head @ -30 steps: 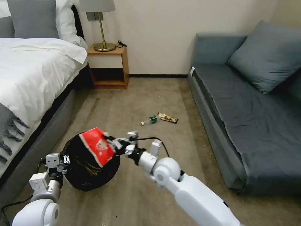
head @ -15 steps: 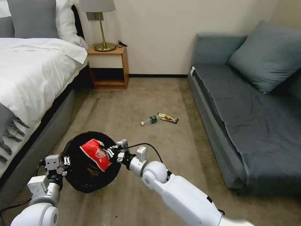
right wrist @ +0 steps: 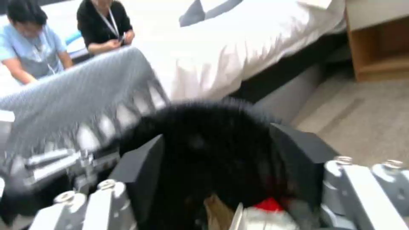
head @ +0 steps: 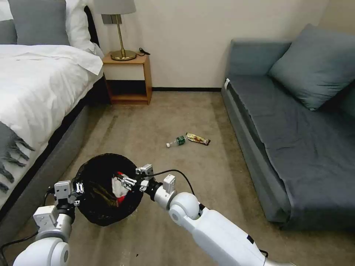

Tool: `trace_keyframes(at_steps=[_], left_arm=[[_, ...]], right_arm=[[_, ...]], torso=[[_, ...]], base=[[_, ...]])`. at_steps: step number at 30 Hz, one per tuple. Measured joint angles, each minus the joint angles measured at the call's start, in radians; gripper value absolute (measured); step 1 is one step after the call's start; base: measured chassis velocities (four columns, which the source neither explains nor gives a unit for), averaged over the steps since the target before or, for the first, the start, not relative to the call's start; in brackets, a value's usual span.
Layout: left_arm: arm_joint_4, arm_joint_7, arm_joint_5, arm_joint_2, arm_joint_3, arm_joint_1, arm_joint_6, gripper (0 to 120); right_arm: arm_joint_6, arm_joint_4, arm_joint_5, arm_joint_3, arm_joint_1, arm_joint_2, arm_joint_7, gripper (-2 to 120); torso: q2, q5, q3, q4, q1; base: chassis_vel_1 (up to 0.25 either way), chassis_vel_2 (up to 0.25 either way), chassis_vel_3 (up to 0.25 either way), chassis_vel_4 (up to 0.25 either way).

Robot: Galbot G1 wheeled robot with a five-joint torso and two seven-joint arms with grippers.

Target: Pick up the trash bin, then pick up the garbage on the floor and place it into the trash bin.

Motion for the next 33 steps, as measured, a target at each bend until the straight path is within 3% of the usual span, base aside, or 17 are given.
trace_keyframes(at_steps=[5,8,18,33], left_arm=[[0.009,-0.007,-0.001,0.005,-0.012,-0.005,-0.003,4],[0.026,-0.019,-0.003,0.008,-0.021,-0.008,-0.007,4],[0.036,-0.027,-0.013,0.011,-0.037,0.009,-0.026,4],[0.041,-0.026,-0.013,0.011,-0.034,0.014,-0.036,4]], right_arm=[[0.017,-0.001,-0.017,0.022,0.012,-0.009,0.082,90],[-0.042,-0.066,-0.060,0.076,0.030,-0.026,0.102,99],[-0.144,-0.258,-0.141,0.225,0.055,-0.033,0.231,100],[-0.137,-0.336,-0.156,0.301,0.048,-0.035,0.190,100]], torso=[[0.000,0.0001,0.000,0.0000,0.000],[0.000,0.0000,0.000,0.0000,0.000],[0.000,0.0002,0.000,-0.0001,0.000],[0.000,0.0000,0.000,0.0001,0.000]], base=[[0.000,0.000,0.000,0.000],[0.000,0.000,0.000,0.000],[0.000,0.000,0.000,0.000],[0.000,0.000,0.000,0.000]])
